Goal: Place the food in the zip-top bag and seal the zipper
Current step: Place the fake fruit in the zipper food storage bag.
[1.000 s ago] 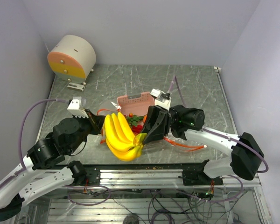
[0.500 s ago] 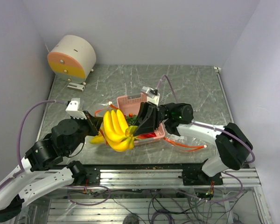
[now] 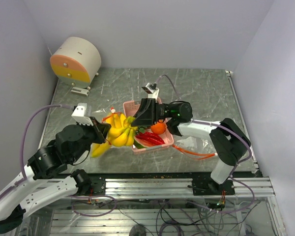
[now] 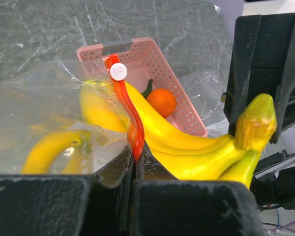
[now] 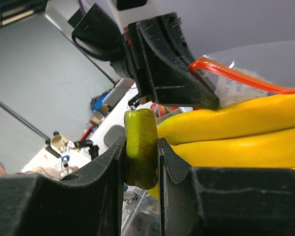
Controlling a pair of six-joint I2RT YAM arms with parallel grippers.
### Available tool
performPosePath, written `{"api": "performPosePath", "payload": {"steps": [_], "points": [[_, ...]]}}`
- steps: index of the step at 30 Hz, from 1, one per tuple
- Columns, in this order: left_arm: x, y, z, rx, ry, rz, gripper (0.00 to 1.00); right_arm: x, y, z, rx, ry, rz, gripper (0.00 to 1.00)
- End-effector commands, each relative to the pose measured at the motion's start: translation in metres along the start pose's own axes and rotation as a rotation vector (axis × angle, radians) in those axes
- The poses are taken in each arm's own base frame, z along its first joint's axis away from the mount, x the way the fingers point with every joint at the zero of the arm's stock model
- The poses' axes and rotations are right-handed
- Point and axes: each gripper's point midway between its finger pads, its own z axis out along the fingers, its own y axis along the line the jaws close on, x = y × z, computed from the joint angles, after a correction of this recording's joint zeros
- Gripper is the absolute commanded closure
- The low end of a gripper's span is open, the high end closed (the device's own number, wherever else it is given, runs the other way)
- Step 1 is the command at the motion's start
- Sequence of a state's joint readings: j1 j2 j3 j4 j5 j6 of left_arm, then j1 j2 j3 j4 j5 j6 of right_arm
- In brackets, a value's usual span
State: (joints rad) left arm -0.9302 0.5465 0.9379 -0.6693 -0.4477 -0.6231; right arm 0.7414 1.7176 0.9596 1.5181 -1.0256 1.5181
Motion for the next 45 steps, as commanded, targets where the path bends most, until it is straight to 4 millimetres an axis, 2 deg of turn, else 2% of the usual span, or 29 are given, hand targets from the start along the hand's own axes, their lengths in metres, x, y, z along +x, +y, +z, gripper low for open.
{"api": "performPosePath", "payload": {"steps": [1,4,10,14,17,21,26,31,35,38,45], "points": [[-0.001,-0.021,0.004,0.088,0.01,-0.012,0.93,-0.034,0.035,-0.003,-0.136,-0.199,-0.204,1.0],[0.001,-0.022,0.005,0.093,0.019,-0.01,0.93,-0.044,0.019,-0.014,-0.072,-0.272,-0.178,1.0],[0.005,-0.018,0.003,0.08,0.027,-0.018,0.93,-0.074,0.004,-0.042,-0.025,-0.455,-0.152,1.0],[0.007,-0.017,0.003,0.079,0.033,-0.019,0.93,-0.089,0.002,-0.039,-0.048,-0.494,-0.131,1.0],[0.009,-0.014,0.004,0.064,0.04,-0.014,0.93,-0.098,0.012,-0.032,-0.098,-0.476,-0.101,1.0],[0.011,-0.011,0.005,0.06,0.033,-0.014,0.93,-0.098,0.028,-0.027,-0.143,-0.426,-0.039,1.0],[0.017,-0.006,0.009,0.037,0.032,-0.004,0.93,-0.084,0.031,-0.031,-0.13,-0.382,0.072,1.0],[0.02,-0.004,0.013,0.025,0.041,0.002,0.93,-0.082,0.04,-0.033,-0.072,-0.367,0.053,1.0],[0.023,-0.003,0.015,0.016,0.049,0.007,0.93,-0.083,0.047,-0.033,-0.088,-0.376,0.067,1.0],[0.024,-0.004,0.017,0.018,0.051,0.008,0.93,-0.084,0.045,-0.037,-0.097,-0.408,0.101,1.0],[0.026,-0.007,0.021,0.021,0.059,0.013,0.93,-0.073,0.03,-0.044,-0.062,-0.472,0.133,1.0]]}}
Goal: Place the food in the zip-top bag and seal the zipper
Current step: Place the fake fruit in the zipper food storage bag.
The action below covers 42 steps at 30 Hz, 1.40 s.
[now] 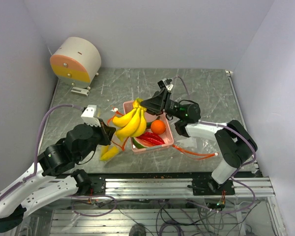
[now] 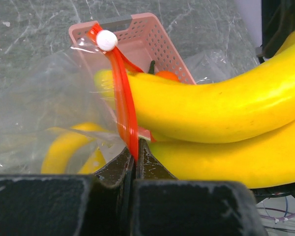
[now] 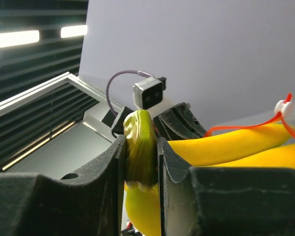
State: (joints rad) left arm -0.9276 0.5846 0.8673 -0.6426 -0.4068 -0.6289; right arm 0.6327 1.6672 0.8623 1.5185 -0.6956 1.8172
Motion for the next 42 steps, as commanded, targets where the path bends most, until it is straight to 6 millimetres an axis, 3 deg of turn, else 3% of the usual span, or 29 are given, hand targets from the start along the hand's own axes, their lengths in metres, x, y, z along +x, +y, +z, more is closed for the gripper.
{"api": "performPosePath", "payload": {"steps": [1,6,13,19,24,28,32,35,42], "points": [[-0.007,-0.01,0.004,0.032,-0.023,-0.013,0.93,0.006,0.03,-0.013,-0.159,-0.062,-0.114,1.0],[-0.005,-0.014,0.008,0.035,-0.007,-0.013,0.93,-0.002,0.009,-0.023,-0.141,-0.202,-0.099,1.0],[-0.002,-0.015,0.008,0.037,0.007,-0.03,0.93,-0.007,-0.009,-0.018,-0.105,-0.298,-0.176,1.0],[-0.001,-0.014,0.009,0.033,0.009,-0.03,0.93,0.001,-0.027,-0.004,0.038,-0.344,-0.355,1.0],[0.002,-0.015,0.012,0.031,0.027,-0.023,0.93,0.0,-0.027,0.003,0.12,-0.409,-0.553,1.0],[0.001,-0.015,0.011,0.027,0.03,-0.016,0.93,0.012,-0.041,0.017,0.213,-0.372,-0.688,1.0],[-0.002,-0.014,0.01,0.029,0.012,-0.016,0.93,0.023,-0.062,0.017,0.328,-0.338,-0.802,1.0],[-0.002,-0.015,0.011,0.03,0.016,-0.01,0.93,0.029,-0.081,0.012,0.403,-0.29,-0.814,1.0],[-0.001,-0.019,0.017,0.035,0.018,-0.004,0.93,0.048,-0.102,0.015,0.477,-0.171,-0.844,1.0]]}}
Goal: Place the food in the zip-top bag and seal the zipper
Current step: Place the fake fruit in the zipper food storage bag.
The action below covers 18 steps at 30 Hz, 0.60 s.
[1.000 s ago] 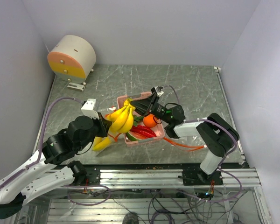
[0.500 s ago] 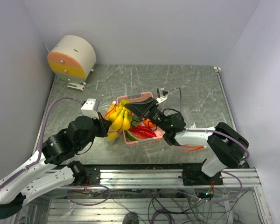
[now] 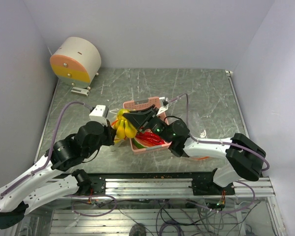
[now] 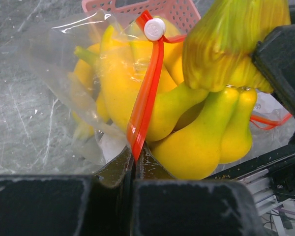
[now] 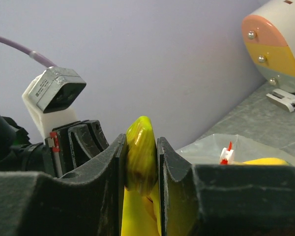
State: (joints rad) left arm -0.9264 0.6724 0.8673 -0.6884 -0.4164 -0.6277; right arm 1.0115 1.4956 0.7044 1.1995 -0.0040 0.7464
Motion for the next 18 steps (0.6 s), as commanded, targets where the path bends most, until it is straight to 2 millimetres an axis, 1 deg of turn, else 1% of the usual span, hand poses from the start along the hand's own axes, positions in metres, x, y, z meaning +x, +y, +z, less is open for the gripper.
{"api": "performPosePath", "payload": {"steps": [1,4,9,13,16,18], "points": [[-0.026,-0.029,-0.002,0.116,-0.077,-0.056,0.93,0.035,-0.026,0.001,0.116,0.138,-0.14,1.0],[-0.027,-0.03,-0.001,0.115,-0.072,-0.049,0.93,0.037,-0.05,-0.002,0.262,0.153,-0.22,1.0],[-0.031,-0.03,0.0,0.104,-0.083,-0.035,0.93,0.037,-0.082,-0.012,0.419,0.132,-0.302,1.0],[-0.036,-0.037,0.002,0.113,-0.079,-0.025,0.93,0.022,-0.092,-0.014,0.474,0.037,-0.31,1.0],[-0.04,-0.042,0.004,0.122,-0.075,-0.018,0.93,0.005,-0.091,-0.01,0.484,-0.055,-0.324,1.0],[-0.048,-0.044,0.002,0.117,-0.09,-0.014,0.93,0.001,-0.087,-0.008,0.468,-0.079,-0.365,1.0]]}}
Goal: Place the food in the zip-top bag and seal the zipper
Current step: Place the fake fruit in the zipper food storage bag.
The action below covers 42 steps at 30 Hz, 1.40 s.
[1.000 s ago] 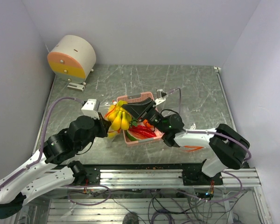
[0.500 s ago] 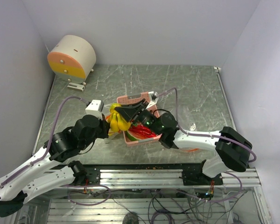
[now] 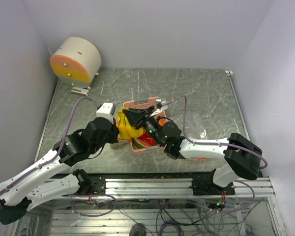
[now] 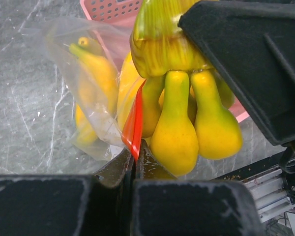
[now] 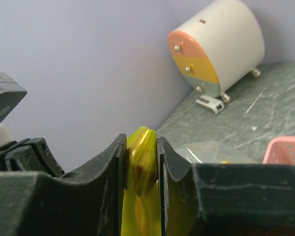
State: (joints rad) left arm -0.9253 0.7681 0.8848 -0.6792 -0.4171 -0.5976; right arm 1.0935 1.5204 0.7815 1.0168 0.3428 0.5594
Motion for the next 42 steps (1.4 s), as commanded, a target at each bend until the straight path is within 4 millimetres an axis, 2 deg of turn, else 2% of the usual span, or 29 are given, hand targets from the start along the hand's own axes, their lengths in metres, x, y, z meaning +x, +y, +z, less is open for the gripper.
{"api": "performPosePath", "payload": {"steps": [1,7,10,13,16,20,23,26,31,33,38,42], "points": [[-0.061,-0.037,-0.02,0.139,-0.152,-0.069,0.93,0.005,-0.045,-0.003,0.156,-0.052,-0.211,1.0],[-0.1,-0.017,-0.037,0.003,-0.246,-0.087,0.93,0.018,-0.04,-0.022,0.122,-0.038,-0.302,1.0],[-0.117,-0.02,-0.044,0.006,-0.287,-0.107,0.93,0.023,-0.044,-0.027,0.151,-0.021,-0.337,1.0],[-0.124,-0.031,-0.047,0.061,-0.305,-0.128,0.93,0.021,-0.046,-0.026,0.204,-0.021,-0.366,1.0],[-0.118,-0.038,-0.043,0.103,-0.291,-0.139,0.93,0.015,-0.045,-0.018,0.279,-0.018,-0.385,1.0],[-0.093,-0.034,-0.03,0.089,-0.234,-0.142,0.93,0.005,-0.037,-0.011,0.304,-0.015,-0.362,0.98],[-0.076,-0.029,-0.024,0.087,-0.214,-0.165,0.93,0.002,-0.031,-0.007,0.299,0.008,-0.379,0.83],[-0.072,-0.021,-0.024,0.068,-0.226,-0.186,0.93,0.009,-0.026,-0.01,0.262,0.062,-0.387,0.68],[-0.063,-0.006,-0.015,-0.016,-0.225,-0.198,0.93,0.018,-0.019,-0.016,0.228,0.182,-0.403,0.52],[-0.058,-0.003,-0.01,-0.041,-0.215,-0.204,0.93,0.014,-0.017,-0.02,0.227,0.204,-0.408,0.46],[-0.044,-0.004,0.004,-0.054,-0.182,-0.207,0.93,0.001,-0.014,-0.035,0.221,0.227,-0.391,0.37],[-0.044,-0.006,0.005,-0.045,-0.179,-0.208,0.93,-0.016,-0.014,-0.049,0.22,0.211,-0.381,0.35]]}}
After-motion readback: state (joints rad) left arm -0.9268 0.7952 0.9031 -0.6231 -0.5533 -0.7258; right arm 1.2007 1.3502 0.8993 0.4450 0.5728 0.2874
